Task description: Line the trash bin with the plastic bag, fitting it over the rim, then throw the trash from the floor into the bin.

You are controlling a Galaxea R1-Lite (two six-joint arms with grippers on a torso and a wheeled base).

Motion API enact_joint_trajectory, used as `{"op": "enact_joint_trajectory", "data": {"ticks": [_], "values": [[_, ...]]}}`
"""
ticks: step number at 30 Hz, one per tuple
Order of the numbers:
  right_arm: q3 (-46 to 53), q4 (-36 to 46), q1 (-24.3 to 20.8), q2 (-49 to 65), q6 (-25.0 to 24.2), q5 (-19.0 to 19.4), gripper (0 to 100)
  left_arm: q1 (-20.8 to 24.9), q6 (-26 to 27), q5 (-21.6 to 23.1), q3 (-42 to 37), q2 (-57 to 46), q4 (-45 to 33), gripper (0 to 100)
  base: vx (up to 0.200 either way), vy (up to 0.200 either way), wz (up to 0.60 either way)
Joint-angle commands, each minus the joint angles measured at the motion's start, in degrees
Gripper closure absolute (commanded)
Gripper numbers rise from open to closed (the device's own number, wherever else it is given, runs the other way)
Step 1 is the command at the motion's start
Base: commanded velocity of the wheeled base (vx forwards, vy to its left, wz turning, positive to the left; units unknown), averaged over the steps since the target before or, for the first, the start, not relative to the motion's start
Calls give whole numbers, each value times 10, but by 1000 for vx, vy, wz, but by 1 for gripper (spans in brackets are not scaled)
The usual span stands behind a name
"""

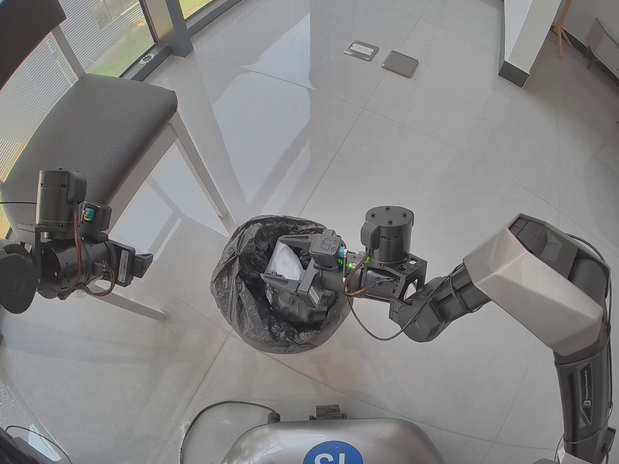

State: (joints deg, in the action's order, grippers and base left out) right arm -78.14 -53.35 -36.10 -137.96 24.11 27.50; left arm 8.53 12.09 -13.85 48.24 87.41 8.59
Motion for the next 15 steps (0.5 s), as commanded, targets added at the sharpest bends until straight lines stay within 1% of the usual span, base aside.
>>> {"op": "enact_joint_trajectory", "data": {"ticks": [1, 8, 11, 13, 15], "values": [[-4, 0, 1, 5, -1, 0, 0, 0, 0, 0, 0, 0, 1, 0, 0, 0, 0], [7, 4, 2, 38, -10, 0, 0, 3, 1, 1, -1, -1, 2, 0, 0, 0, 0], [31, 1, 12, 62, -44, -5, 0, 7, 2, 1, -2, -2, 2, 0, 0, 0, 0], [52, 3, 25, 105, -76, -12, 0, 10, 3, 2, 1, -9, 2, 0, 0, 0, 0], [77, 8, 47, 154, -101, -30, 0, 10, 2, 6, 3, -21, 1, 0, 0, 0, 0]]}}
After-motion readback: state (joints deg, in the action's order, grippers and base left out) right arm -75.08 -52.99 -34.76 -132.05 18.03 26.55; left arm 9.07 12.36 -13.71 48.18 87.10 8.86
